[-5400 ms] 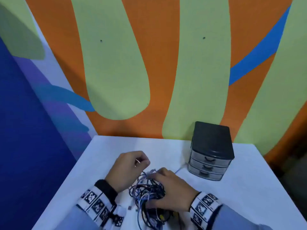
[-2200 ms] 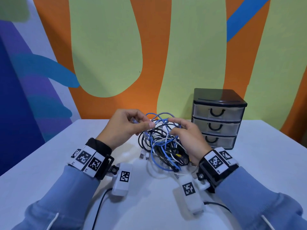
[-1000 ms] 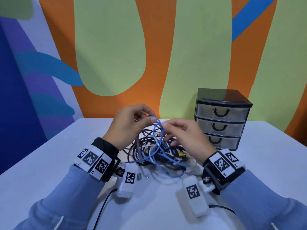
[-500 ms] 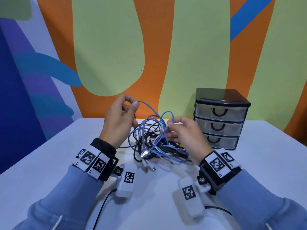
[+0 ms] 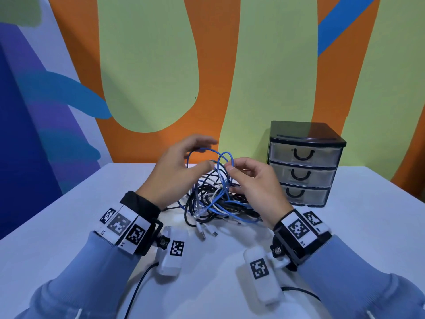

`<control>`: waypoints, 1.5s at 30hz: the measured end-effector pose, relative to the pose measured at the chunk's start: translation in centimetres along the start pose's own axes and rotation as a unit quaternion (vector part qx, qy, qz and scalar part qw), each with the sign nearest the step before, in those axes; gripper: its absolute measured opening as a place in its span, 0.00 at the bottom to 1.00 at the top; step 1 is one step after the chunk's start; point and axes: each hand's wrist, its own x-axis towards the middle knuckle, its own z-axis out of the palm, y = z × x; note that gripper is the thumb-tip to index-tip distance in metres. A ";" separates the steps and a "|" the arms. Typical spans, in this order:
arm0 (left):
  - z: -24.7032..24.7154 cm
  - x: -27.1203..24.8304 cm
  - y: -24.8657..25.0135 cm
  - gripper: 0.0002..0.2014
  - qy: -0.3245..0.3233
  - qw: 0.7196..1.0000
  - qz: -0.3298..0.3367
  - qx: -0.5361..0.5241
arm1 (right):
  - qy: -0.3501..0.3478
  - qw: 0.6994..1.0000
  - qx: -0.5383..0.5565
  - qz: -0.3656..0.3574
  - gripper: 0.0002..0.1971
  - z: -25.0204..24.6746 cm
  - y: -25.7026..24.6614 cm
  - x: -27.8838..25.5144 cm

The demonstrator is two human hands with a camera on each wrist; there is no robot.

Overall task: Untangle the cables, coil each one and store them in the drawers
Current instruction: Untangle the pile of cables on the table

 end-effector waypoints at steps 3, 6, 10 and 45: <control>0.1 -0.3 0.1 0.15 -0.010 0.998 0.034 0.054 | 0.001 0.999 -0.021 -0.035 0.03 0.1 0.0 0.0; 0.0 -0.3 0.2 0.08 0.006 0.998 0.028 0.063 | 0.022 0.999 0.016 -0.038 0.03 0.2 -0.1 0.0; 0.0 -0.1 -0.3 0.11 0.009 0.999 0.015 0.039 | 0.002 0.996 0.084 -0.031 0.03 0.1 -0.3 -0.1; -0.3 -1.1 1.8 0.13 -0.006 0.981 0.111 0.157 | -0.028 0.999 0.012 -0.013 0.13 0.5 -1.1 -1.1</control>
